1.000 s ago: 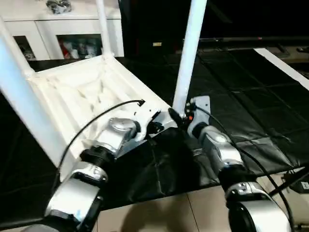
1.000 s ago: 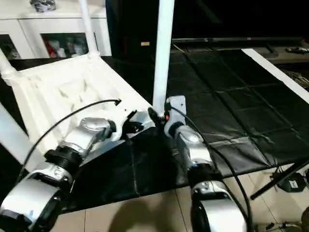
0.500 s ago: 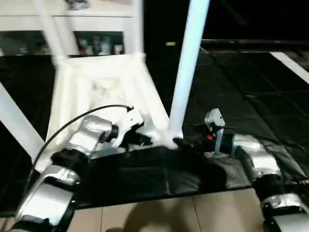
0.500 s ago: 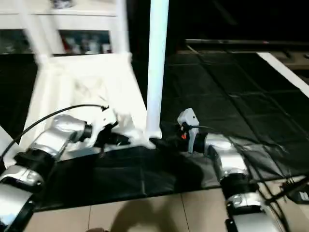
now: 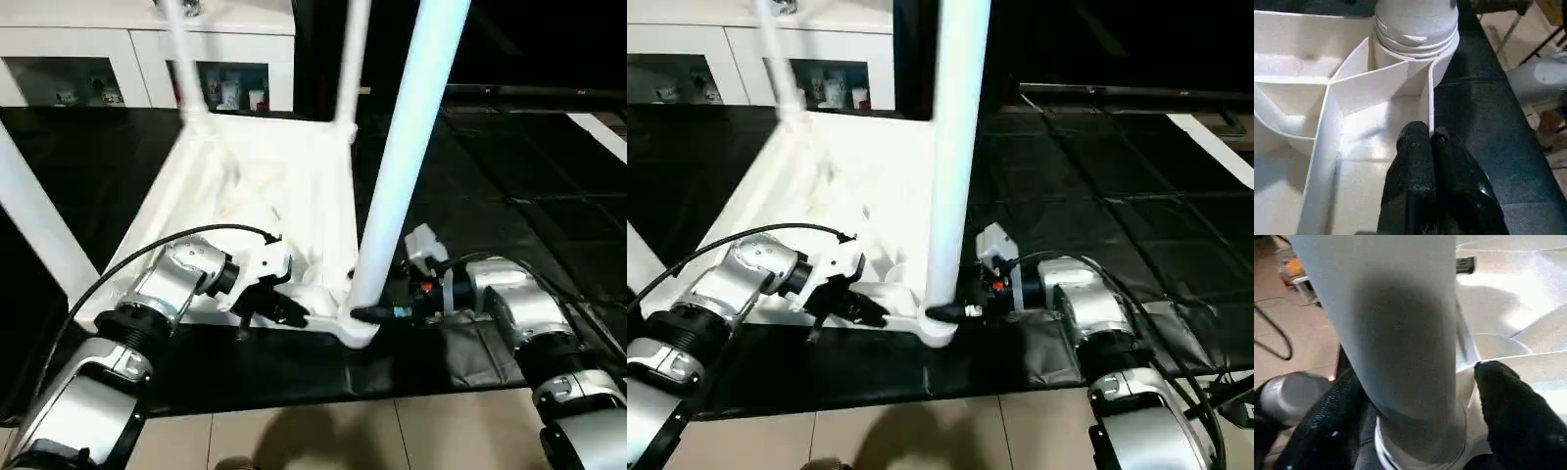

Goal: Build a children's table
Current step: Rotate leg to tighten

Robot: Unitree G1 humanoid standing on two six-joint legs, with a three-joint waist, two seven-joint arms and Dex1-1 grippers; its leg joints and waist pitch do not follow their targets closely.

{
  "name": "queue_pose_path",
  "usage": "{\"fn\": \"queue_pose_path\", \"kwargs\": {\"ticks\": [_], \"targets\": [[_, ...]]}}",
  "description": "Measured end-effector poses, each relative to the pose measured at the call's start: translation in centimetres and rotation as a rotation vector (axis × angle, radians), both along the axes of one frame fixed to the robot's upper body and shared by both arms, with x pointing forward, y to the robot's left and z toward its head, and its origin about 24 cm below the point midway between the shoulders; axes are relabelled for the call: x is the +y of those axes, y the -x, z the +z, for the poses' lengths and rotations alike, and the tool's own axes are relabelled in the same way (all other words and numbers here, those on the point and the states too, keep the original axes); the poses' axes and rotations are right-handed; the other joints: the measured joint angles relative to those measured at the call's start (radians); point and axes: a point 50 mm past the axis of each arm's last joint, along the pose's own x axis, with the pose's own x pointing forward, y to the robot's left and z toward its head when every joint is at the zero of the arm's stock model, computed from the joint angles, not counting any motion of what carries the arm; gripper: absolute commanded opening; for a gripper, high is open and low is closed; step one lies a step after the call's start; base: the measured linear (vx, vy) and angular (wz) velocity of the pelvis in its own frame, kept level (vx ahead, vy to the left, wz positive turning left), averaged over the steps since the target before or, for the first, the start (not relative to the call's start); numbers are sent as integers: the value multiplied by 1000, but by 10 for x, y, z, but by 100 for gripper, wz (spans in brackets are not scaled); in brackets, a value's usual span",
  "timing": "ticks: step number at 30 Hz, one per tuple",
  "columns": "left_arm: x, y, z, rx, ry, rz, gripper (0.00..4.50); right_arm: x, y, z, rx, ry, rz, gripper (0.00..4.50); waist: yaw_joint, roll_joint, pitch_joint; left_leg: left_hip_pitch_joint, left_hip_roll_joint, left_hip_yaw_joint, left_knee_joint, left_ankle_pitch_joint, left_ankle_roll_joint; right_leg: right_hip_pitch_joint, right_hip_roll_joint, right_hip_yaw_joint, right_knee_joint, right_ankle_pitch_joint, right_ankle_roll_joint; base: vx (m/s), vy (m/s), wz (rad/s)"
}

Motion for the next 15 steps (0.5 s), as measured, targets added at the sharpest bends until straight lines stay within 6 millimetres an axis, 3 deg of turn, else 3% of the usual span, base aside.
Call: {"fn": "queue_pose_path", "kwargs": {"ticks": [3, 4, 15], "targets": [[0, 0, 0, -6, -4, -6, 0, 0, 0, 1, 7, 2, 24, 297, 1, 0, 0, 0, 0, -1, 1, 0, 0, 0, 0, 0, 1, 0, 0, 0, 0, 0], [0, 0, 0, -7, -4, -7, 0, 0, 1, 1, 9, 3, 29, 271, 1, 0, 0, 0, 0, -1, 1, 0, 0, 0, 0, 0, 1, 0, 0, 0, 0, 0], [-1, 0, -1, 4, 2, 0, 0, -2, 1, 1, 16, 12, 50, 212, 2, -1, 0, 0, 0, -1, 2, 0, 0, 0, 0, 0, 2, 0, 0, 0, 0, 0]]}}
